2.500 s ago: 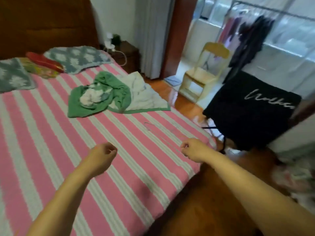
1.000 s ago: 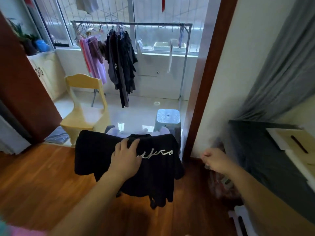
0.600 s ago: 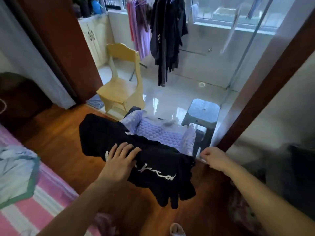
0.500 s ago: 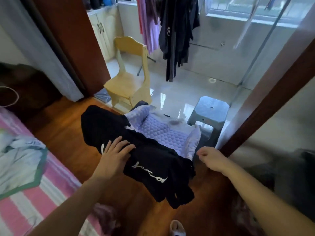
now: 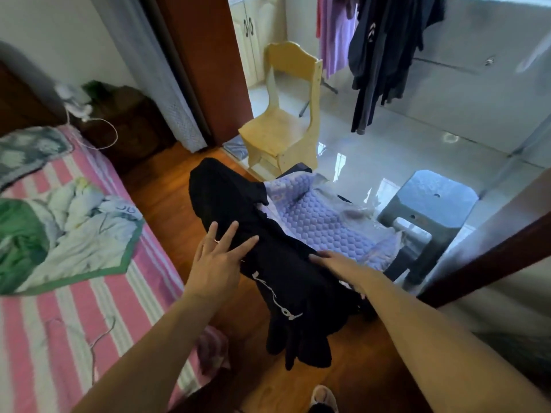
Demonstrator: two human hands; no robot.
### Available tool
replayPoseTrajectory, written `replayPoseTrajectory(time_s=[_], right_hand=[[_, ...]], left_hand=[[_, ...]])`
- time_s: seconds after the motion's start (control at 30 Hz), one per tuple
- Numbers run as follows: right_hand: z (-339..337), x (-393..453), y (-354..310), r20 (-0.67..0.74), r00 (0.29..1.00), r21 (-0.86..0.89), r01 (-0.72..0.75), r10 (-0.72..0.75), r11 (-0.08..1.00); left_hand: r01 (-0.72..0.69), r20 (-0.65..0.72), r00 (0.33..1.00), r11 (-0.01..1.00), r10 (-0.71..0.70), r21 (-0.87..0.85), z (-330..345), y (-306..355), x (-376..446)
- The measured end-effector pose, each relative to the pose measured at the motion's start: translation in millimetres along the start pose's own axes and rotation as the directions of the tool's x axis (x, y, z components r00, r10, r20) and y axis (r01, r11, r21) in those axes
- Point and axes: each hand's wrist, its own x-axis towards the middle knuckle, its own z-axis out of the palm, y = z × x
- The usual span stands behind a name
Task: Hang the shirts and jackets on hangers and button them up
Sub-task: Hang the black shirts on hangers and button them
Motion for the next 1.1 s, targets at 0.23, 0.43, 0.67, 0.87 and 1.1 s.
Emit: replayPoseTrajectory(time_s=[0.23, 0.43, 0.67, 0.87, 1.1], right_hand=[[-46, -94, -32, -0.170, 0.956, -0.024, 0.237, -0.238, 0.971], [36, -188, -102, 0.001, 0.850, -0.163, 0.519, -0.526, 0.839], [63, -160, -116, 0.140, 0.825, -0.123, 0.563, -0.547, 0.817], [104, -68, -176, 0.034, 0.682, -0.670, 0.558, -0.731, 0.489], [232, -108, -327, 0.074, 0.412, -0.582, 0.757, -0.908, 0.296]], left_hand=[[0.226, 0.146, 0.972, 0.890, -0.182, -0.396, -56, 45, -22], [0.560, 0.574, 0.818, -0.183, -0.028, -0.808, -107, 89, -76], [0.500, 0.319, 0.757, 0.191, -0.570, -0.844, -117, 5, -113], [0.395, 0.052, 0.846, 0.558, -0.530, -0.730, -199, -63, -195], [0.581, -0.227, 0.730, 0.761, -0.644, -0.289, -258, -183, -339]])
